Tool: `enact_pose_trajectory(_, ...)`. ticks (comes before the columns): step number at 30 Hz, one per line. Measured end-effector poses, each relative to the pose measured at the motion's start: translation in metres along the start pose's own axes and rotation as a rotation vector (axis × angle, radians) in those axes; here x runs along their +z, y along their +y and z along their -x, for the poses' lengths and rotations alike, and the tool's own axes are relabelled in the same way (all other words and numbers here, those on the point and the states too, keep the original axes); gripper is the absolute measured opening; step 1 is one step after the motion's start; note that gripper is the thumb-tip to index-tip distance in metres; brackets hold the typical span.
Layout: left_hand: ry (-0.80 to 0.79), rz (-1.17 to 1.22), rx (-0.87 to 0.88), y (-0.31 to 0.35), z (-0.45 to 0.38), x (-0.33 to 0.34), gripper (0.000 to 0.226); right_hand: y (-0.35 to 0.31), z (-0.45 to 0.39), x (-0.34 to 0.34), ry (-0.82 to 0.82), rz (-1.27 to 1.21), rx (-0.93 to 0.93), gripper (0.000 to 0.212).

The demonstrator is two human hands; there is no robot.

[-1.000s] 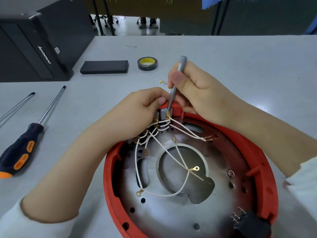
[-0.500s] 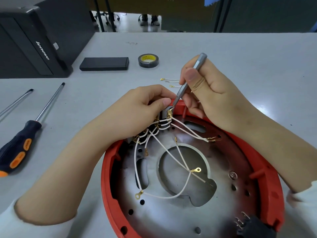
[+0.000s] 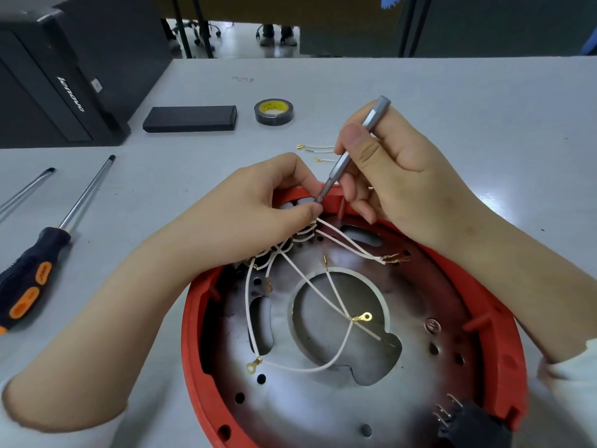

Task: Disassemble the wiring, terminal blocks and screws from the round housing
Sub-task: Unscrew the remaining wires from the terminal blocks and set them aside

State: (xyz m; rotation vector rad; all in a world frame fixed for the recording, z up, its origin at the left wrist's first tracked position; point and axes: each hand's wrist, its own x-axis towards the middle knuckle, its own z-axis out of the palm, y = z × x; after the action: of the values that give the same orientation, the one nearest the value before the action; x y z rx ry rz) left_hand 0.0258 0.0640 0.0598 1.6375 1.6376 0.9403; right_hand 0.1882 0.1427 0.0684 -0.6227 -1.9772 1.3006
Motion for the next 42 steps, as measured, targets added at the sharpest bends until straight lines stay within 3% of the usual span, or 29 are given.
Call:
enact_pose_trajectory(15,0.228,0.103,0.08,0.004,0.0018,0.0029,0.007,-0.0023,0.0028,-0.0027,0.084,-0.097,-0.105,0.007)
enact_pose_trajectory(36,0.244,0.08,0.049,0.0036,0.0039,0.0018,0.006,-0.0014,0.0031,-0.0004,0.032,0.007,-0.136,0.008)
enact_pose_trajectory(42,0.232,0.143,0.099,0.0029,0.0059,0.0001,0.036,0.0003,0.0009,-0.0007,0.013,-0.024,-0.075,0.01)
